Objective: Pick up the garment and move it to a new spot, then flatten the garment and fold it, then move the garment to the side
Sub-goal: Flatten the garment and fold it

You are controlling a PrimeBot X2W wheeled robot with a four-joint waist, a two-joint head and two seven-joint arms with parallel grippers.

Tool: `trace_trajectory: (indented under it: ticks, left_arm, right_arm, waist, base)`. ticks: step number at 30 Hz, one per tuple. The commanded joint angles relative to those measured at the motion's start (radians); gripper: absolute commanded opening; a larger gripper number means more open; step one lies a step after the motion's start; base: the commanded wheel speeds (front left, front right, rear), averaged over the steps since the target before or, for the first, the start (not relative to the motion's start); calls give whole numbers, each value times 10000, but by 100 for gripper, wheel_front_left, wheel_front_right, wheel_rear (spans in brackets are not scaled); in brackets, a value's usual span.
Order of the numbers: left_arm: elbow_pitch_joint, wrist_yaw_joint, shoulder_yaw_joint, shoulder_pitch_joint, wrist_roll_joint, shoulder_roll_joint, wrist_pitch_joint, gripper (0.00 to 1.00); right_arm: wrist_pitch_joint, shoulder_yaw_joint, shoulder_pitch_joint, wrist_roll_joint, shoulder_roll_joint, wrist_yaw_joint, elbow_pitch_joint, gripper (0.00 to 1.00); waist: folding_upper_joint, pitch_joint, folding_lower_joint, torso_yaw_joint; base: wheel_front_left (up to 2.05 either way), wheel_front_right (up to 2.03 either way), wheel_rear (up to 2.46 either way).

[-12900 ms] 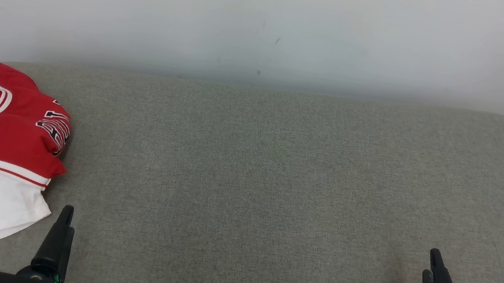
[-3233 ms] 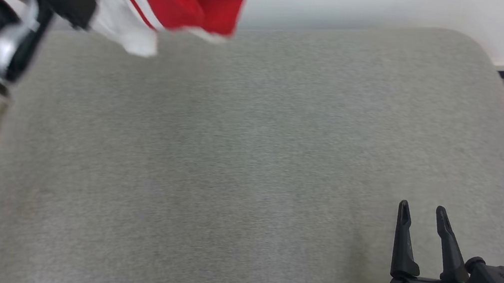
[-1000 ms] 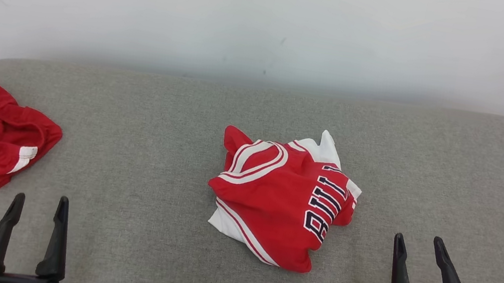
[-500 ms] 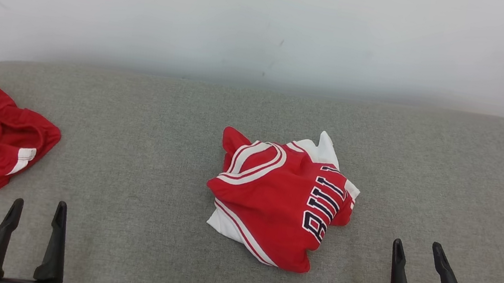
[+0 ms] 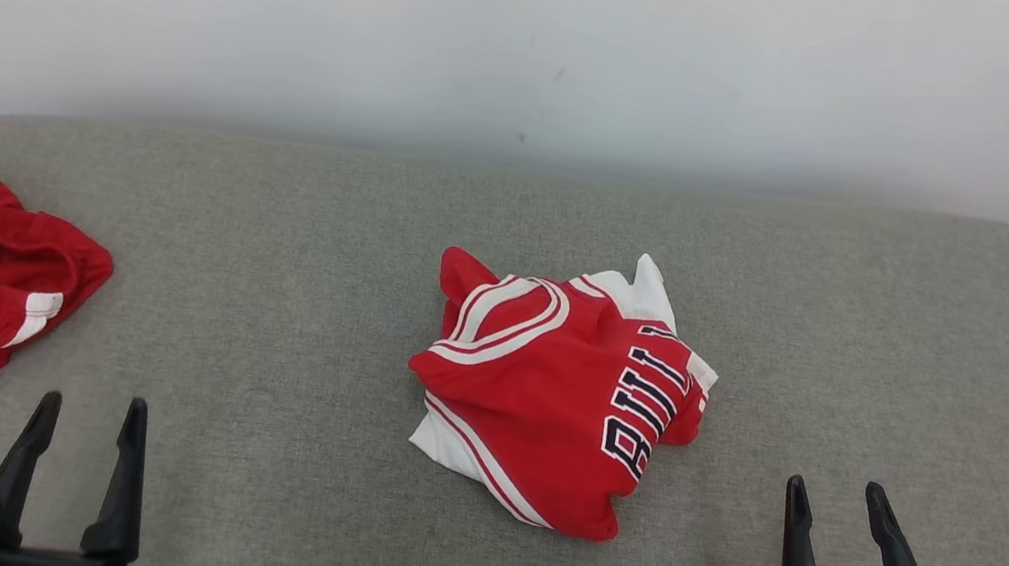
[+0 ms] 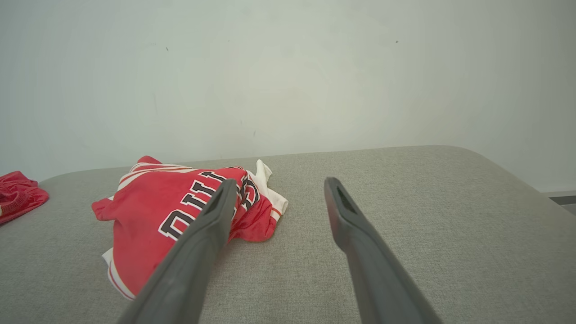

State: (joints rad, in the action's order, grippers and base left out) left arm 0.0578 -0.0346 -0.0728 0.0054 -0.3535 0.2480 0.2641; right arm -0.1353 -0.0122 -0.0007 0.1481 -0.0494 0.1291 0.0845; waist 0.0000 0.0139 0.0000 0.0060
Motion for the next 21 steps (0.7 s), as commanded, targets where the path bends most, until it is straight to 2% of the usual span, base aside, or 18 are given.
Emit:
trace_trajectory:
  ticks: [1, 10, 21]
  left_arm:
    - [57, 42, -7, -275, 45, -38, 5, 100]
    - [842, 451, -545, -1831, 149, -97, -108, 100]
    - [2790, 1065, -1414, -3299, 359, -86, -572, 100]
  right_arm:
    - [-12, -30, -98, 7, -17, 30, -8, 100]
    - [-148, -65, -428, 115, -17, 30, 214, 100]
    - [-518, -153, -953, 310, -15, 30, 611, 100]
  waist:
    - [0, 92, 0, -59]
    - [0, 669, 0, -639]
    - [0, 1544, 0, -1635]
  base:
    - [0, 0, 0]
    - [0, 0, 0]
    - [0, 0, 0]
